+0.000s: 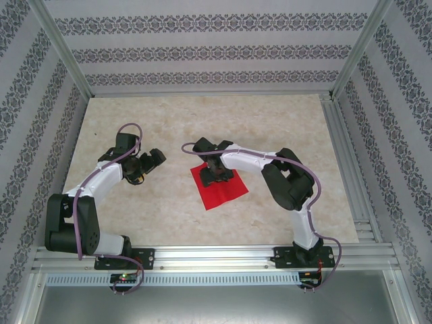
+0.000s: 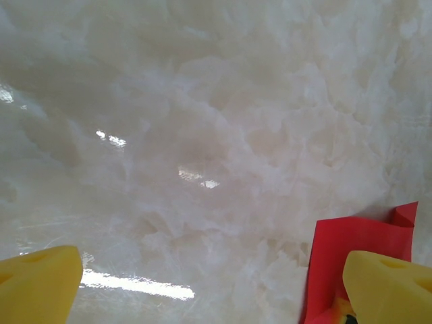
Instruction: Fold a paper plane with a square sheet of paper (pick it up from the middle)
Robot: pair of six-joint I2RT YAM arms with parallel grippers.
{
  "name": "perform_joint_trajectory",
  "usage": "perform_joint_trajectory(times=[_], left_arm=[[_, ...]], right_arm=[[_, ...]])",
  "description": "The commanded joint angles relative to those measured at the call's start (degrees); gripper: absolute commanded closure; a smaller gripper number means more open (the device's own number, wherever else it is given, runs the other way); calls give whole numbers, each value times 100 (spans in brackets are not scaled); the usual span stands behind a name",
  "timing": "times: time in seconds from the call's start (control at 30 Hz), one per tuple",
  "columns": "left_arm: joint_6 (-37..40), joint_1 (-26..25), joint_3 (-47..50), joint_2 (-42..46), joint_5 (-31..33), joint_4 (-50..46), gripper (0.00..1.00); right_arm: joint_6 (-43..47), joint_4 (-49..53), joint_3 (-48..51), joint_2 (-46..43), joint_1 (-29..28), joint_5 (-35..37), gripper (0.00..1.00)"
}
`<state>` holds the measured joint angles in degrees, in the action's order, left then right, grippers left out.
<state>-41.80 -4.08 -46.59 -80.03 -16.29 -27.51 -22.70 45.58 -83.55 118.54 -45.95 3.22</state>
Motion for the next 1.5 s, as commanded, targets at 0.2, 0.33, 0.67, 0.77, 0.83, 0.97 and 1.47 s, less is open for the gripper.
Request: perform_joint_trajectory(times=[0.2,0.33,0.67,0.77,0.83,0.97,1.47], left_arm=[[10,65,73,83,-264,83,0],[-21,0,104,144,-393,213,0],[-189,-651,65,0,-707,948,10],[-223,-963,-53,-211,-728,1158,18],[-223,-1186,-173,-373,-719,1241,23],[-299,-1611,-440,-806,-717,1490,32],[-581,-2475,-1180,-2190,-1059,2236,66]], right_arm=[[-683,-1630,761,-1014,312,-1824,59],[-1190,-2758,1259,-1445,636,-2730,63],[-1547,-3923,2072,-1352,1265,-3402,64],[-1402,-3829,2130,-1197,1390,-3313,64],[-1322,-3806,2190,-1127,1446,-3259,63],[-1121,-3651,2258,-979,1593,-3169,60],[-1078,-3348,2308,-951,1694,-2739,58]])
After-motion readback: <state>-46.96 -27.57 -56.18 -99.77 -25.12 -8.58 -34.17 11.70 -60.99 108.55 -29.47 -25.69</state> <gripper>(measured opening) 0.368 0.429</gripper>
